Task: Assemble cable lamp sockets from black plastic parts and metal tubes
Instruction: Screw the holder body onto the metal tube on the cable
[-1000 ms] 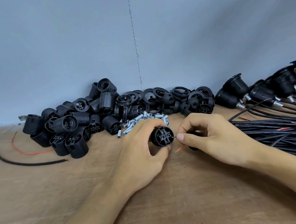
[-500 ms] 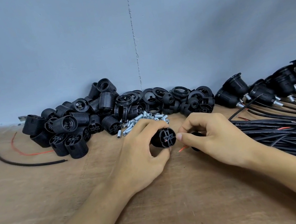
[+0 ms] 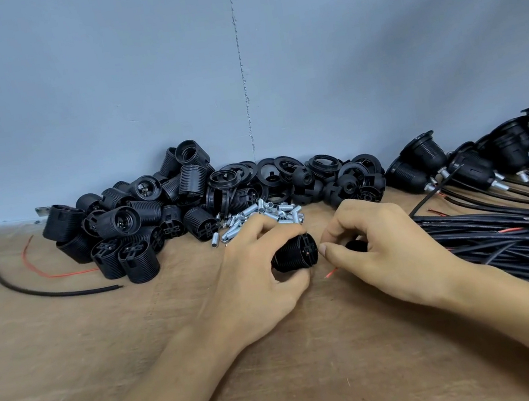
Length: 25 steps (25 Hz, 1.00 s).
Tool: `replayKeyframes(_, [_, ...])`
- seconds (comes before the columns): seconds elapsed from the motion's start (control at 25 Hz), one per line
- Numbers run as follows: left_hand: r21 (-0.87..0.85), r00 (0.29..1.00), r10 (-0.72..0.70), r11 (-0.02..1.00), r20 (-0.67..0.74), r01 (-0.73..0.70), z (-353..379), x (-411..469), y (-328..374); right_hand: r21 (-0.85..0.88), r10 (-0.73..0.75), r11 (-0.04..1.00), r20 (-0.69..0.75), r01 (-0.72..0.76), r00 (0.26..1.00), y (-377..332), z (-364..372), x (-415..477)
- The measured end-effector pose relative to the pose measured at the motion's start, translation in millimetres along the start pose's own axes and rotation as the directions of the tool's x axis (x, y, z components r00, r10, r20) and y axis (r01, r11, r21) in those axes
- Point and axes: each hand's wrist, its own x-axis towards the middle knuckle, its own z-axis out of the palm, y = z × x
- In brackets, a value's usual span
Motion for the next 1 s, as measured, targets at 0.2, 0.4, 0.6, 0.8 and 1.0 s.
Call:
replayKeyframes(0.2, [-0.011, 0.998, -0.011, 1.000, 0.064, 0.011, 2.1, -0.8, -2.6, -0.062, -0.035, 0.997, 0.036, 0.037, 0.999, -1.1, 0.4, -1.4])
replayKeyframes(0.4, [-0.030, 0.998, -0.019, 0.999, 0.060, 0.021, 2.4, -0.2, -3.7, -0.068, -0.017, 0.998, 0.021, 0.018, 1.000, 0.1, 2.6, -1.1])
replayKeyframes(0.6, [-0.029, 0.997, -0.040, 0.999, 0.072, 0.042, 1.9, 1.3, -4.6, -0.032, 0.039, 0.999, 0.037, -0.038, 0.999, 3.1, 0.6, 0.8])
replayKeyframes(0.8, [-0.006, 0.997, -0.033, 0.999, 0.068, 0.033, 2.2, 1.0, -5.7, 0.005, 0.104, 0.994, 0.056, -0.105, 0.993, 7.8, -1.3, 2.2])
replayKeyframes(1.0, [0.004, 0.997, -0.005, 1.000, 0.081, 0.004, 4.5, -0.2, -7.5, -0.030, 0.049, 0.998, 0.056, -0.048, 0.997, 5.9, 1.2, 0.5])
